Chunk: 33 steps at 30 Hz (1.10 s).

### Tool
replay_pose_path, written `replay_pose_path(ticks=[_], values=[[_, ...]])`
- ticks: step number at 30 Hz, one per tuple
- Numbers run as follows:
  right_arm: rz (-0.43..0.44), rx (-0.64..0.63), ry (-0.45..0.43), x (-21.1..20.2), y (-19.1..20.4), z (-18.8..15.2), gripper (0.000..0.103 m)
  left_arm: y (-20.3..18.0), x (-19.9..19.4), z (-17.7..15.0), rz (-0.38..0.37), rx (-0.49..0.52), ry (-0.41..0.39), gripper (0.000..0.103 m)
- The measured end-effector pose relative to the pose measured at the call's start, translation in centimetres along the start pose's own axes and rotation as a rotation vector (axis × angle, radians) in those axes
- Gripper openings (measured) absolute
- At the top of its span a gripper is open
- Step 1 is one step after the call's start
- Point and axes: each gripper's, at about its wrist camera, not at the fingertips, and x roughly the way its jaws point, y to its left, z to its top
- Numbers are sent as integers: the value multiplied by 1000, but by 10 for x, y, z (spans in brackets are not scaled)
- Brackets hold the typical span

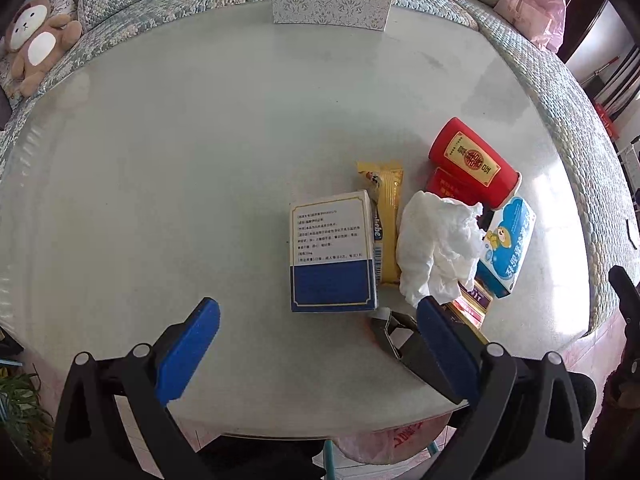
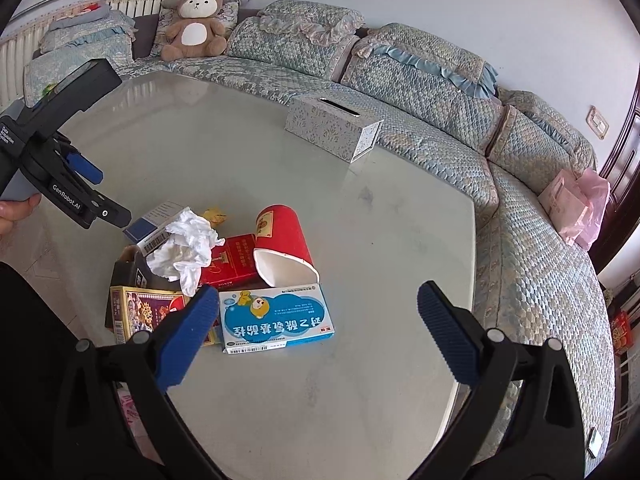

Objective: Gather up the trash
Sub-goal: 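Grasp the white-blue medicine box with left tool while right tool grasps the red cup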

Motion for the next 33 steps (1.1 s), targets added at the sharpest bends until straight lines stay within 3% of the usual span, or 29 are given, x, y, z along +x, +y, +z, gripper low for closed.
replay_pose_path(ticks=[7, 25, 28, 30, 33], values=[[51, -7, 29, 39, -5, 6, 97, 7, 34, 18, -27, -13, 48, 97], [24, -66, 117, 132, -11, -2, 97, 22, 73, 39, -67, -18, 99, 97], [28, -56, 114, 137, -11, -3, 93, 23, 76, 40, -91, -34, 96, 97], [34, -50, 116, 141, -12, -2, 78, 25, 78, 40, -110, -32, 92, 97], [37, -45, 121, 144, -11, -2, 74, 29, 85, 41, -123, -33, 90, 96]])
